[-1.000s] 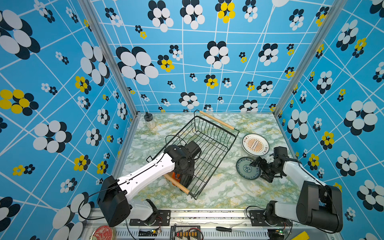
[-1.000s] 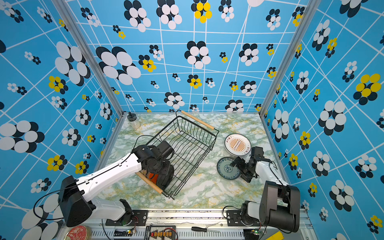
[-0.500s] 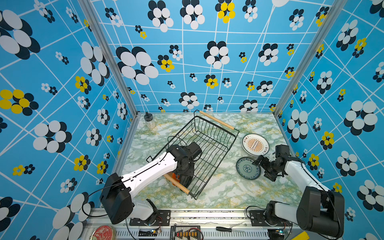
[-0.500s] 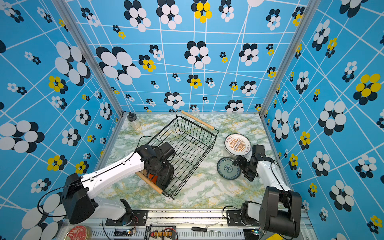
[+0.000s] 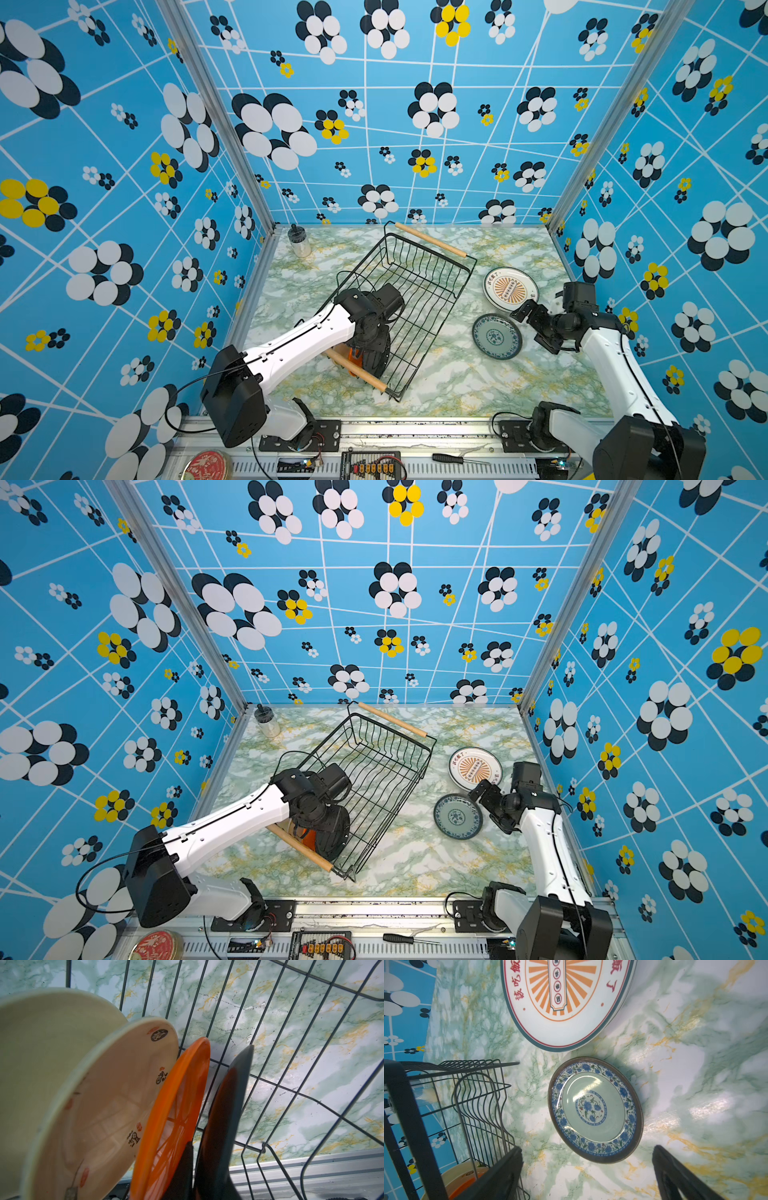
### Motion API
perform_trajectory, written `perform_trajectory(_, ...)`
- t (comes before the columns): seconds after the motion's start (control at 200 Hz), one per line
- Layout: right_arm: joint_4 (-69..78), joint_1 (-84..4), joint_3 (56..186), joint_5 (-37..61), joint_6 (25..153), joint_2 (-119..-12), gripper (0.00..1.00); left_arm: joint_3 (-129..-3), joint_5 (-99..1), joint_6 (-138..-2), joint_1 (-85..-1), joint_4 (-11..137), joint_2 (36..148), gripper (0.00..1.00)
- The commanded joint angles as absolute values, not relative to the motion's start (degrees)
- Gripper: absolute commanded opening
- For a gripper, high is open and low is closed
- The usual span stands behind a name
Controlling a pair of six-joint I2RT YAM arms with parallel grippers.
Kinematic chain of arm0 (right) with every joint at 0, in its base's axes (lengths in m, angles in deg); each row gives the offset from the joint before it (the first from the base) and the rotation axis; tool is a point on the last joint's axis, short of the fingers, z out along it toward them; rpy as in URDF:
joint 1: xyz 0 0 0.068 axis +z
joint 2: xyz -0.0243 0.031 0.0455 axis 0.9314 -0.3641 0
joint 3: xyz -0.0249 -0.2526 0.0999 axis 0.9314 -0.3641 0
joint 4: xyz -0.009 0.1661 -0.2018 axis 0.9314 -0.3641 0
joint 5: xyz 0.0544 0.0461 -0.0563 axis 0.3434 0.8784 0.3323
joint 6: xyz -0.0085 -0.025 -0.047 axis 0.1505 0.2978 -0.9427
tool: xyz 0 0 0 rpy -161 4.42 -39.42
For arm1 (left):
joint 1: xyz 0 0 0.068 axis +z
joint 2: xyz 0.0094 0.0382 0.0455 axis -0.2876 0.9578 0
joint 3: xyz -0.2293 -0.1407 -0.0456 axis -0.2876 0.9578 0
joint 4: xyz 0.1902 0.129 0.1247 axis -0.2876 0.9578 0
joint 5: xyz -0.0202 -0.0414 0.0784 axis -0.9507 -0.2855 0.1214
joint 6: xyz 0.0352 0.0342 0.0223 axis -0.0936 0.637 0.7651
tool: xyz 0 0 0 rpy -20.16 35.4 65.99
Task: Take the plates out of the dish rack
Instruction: 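Open the right gripper and withdraw while the left grasps the black plate in the rack, then lift the black plate out of the rack with the left gripper while the right approaches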
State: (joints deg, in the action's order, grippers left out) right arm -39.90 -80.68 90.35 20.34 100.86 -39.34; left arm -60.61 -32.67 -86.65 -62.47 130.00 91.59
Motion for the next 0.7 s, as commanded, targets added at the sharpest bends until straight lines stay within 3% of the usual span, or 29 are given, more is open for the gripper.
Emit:
perform_trajectory(0.0,-44.6,-80.8,92.7,21.2,100.2,-37.5,0.99,-62.6,-34.0,-87.3,-62.4,132.4,93.1,0.05)
perform_trajectory(0.38,-47.8,-80.8,97.2,21.8,99.1,-34.5,0.99,-71.1,-34.7,-85.4,-62.4,134.4,94.5,0.0)
perform_trajectory(0.695,-41.6,-80.8,98.4,40.1,99.1,-31.6,0.99,-82.0,-44.1,-87.6,-58.7,127.8,93.2,0.0)
